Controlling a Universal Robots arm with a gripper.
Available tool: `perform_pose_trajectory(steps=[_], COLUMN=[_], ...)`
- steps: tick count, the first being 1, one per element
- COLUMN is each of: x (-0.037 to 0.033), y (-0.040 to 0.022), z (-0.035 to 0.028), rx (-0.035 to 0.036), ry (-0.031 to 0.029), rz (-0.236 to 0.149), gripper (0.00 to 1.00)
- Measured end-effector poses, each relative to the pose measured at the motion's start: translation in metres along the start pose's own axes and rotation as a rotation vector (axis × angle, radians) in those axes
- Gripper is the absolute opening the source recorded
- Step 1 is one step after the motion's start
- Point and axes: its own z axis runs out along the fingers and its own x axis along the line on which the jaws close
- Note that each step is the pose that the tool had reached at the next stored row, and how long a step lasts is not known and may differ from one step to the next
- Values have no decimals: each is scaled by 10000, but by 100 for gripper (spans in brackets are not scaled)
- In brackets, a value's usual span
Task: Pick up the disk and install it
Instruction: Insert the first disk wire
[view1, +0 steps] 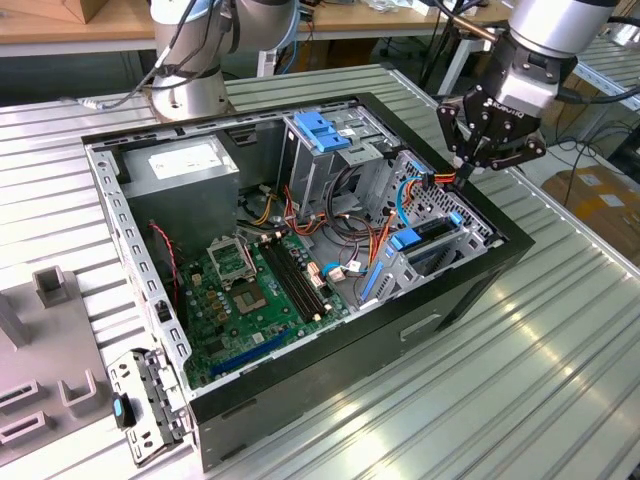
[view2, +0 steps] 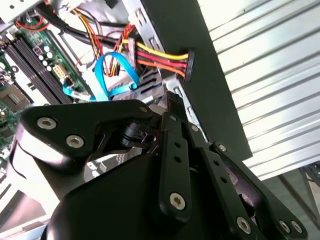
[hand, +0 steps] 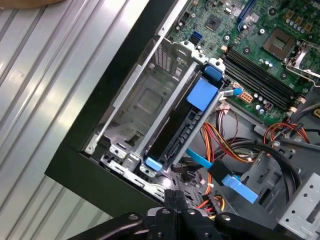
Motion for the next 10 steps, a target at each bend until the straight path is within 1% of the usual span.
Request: perform_pose_trajectory(steps=[2, 4, 6, 7, 8, 9, 10], x=[-32, -49, -49, -49, -48, -41, -35], y=[-43, -62, -62, -63, -64, -76, -93], z=[1, 1, 2, 3, 5, 6, 7], rx=[1, 3, 17, 24, 41, 45, 47], ry=[-1, -4, -18, -25, -43, -46, -48], rz=[-15, -103, -534, -811, -1334, -1482, -1517], gripper=[11, 11, 11, 11, 11, 11, 11])
